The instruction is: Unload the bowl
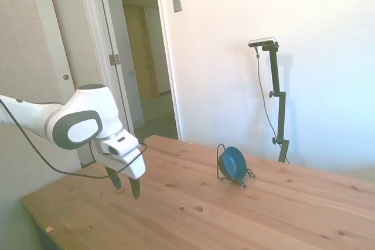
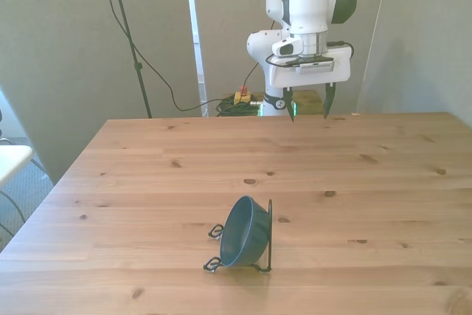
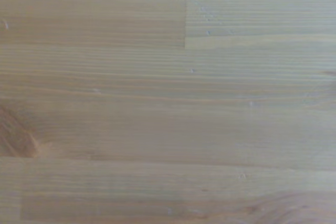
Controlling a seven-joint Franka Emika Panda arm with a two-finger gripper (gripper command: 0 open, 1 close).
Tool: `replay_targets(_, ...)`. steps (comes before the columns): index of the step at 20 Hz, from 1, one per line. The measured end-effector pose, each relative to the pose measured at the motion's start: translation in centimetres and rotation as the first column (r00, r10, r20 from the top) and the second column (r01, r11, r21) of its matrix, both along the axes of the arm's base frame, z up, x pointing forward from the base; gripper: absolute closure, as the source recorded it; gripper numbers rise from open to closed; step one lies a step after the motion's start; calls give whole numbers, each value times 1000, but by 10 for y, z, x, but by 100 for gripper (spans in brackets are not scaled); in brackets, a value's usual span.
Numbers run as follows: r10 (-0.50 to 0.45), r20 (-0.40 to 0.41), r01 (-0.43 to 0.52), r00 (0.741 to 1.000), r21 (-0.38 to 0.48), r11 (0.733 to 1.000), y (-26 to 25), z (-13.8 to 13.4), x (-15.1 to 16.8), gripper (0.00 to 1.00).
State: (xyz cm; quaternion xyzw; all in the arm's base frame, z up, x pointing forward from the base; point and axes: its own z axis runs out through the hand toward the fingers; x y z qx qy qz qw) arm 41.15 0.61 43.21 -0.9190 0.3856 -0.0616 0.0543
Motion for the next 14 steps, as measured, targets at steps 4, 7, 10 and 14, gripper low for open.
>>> replay_targets(4,-4,-4,4,1000,-15,1000,-3,-1,0,0)
replay_targets(7,-1,5,1,1000,-51,999,-15,4,5,0)
replay_targets(10,-5,35,8,999,-77,997,-40,20,15,0)
replay_targets(14,76,94,-64,993,-119,991,-78,49,33,0)
